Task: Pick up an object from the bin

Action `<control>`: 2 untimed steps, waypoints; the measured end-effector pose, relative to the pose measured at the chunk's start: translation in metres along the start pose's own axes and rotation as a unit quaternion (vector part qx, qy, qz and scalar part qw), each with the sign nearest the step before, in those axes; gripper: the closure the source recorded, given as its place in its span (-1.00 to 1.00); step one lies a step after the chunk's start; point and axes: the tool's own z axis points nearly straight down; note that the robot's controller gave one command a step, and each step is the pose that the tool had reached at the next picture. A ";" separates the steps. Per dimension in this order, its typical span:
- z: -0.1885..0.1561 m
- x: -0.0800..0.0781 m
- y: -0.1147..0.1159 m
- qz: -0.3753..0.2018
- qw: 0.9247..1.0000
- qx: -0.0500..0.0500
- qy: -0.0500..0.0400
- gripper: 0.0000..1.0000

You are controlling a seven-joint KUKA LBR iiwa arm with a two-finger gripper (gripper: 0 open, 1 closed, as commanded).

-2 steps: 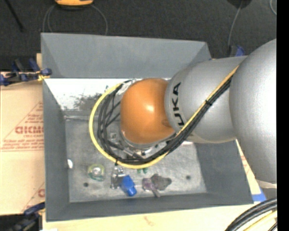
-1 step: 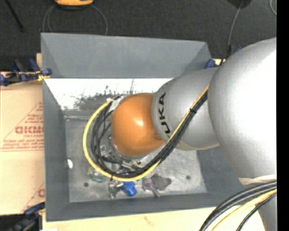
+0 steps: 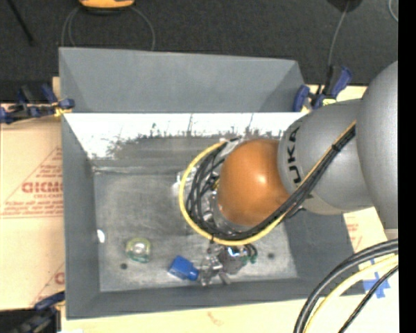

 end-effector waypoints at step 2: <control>0.016 0.006 0.042 -0.058 0.998 -0.002 -0.009 1.00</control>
Offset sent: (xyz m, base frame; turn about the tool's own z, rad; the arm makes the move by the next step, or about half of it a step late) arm -0.0186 0.0390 -0.0189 -0.1233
